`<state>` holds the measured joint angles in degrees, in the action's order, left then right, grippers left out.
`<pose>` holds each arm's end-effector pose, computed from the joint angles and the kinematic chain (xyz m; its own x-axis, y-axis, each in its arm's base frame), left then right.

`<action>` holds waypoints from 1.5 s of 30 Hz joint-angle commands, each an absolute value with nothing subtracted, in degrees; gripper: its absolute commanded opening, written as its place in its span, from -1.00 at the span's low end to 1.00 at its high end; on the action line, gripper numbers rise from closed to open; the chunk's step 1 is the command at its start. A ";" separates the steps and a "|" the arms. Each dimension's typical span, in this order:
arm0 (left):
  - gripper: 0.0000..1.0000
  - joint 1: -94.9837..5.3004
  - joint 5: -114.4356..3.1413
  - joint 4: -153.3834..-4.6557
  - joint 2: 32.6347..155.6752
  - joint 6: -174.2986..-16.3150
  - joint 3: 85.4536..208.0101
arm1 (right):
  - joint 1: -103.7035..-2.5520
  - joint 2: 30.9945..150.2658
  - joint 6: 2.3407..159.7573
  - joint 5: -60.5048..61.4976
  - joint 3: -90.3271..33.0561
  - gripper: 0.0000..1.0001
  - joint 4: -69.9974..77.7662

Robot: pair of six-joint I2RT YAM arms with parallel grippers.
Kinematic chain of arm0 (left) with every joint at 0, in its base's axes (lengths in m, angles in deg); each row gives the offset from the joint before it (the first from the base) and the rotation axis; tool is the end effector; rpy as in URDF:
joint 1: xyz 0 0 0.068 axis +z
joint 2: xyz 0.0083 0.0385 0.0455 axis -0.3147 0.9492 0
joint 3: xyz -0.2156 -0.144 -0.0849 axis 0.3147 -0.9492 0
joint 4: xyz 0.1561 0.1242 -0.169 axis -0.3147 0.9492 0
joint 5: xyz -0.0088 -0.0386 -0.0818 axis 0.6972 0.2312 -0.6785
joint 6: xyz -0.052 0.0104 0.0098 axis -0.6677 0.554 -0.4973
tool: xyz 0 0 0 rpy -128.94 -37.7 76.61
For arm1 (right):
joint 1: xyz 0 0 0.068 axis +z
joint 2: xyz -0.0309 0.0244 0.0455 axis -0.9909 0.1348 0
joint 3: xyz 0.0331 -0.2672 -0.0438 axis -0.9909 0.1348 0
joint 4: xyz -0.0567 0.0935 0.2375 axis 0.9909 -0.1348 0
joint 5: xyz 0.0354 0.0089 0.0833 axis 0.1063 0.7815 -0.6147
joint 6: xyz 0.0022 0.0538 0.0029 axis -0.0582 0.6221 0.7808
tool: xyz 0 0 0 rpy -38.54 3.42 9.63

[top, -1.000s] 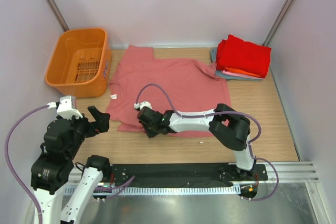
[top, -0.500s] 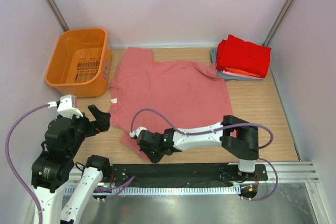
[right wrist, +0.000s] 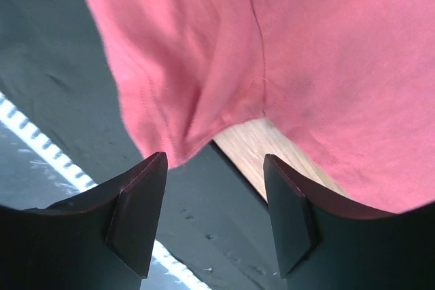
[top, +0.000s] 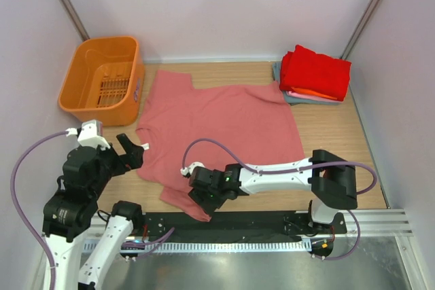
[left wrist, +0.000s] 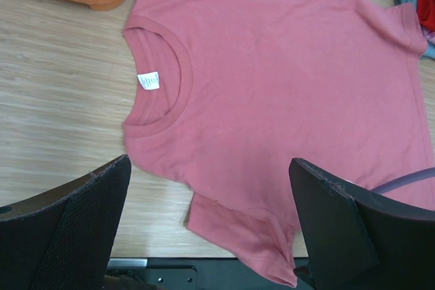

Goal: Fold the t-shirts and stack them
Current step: Flatten the tshirt out, then fold the tshirt

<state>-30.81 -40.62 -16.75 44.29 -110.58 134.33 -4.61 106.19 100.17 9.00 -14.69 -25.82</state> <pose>0.0487 -0.0064 0.3668 -0.4312 -0.3641 -0.8256 -0.0940 0.9281 -0.3602 0.0715 0.3238 0.1849 -0.6015 -0.7014 -0.3824 -0.7921 0.5860 0.1708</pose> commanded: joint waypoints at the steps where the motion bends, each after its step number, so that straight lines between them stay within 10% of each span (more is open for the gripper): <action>1: 0.99 -30.73 -38.51 -16.10 45.55 -110.10 136.61 | -3.42 105.70 101.04 10.60 -21.44 0.30 -25.05; 20: 1.00 -30.73 -37.80 -13.20 38.96 -110.97 143.73 | -1.13 130.65 97.17 12.44 -42.30 0.11 -26.02; 28: 0.99 -30.82 -37.98 -13.46 38.70 -111.32 143.47 | -0.69 129.79 96.91 11.74 -39.93 -0.97 -25.05; 45: 0.99 -30.73 -42.72 -5.91 41.77 -116.59 146.72 | -10.69 112.12 99.63 -6.45 -30.44 -0.97 -6.95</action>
<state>-30.81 -39.07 -8.95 39.52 -113.99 147.16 -7.14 112.88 98.00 -4.49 -31.43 -10.68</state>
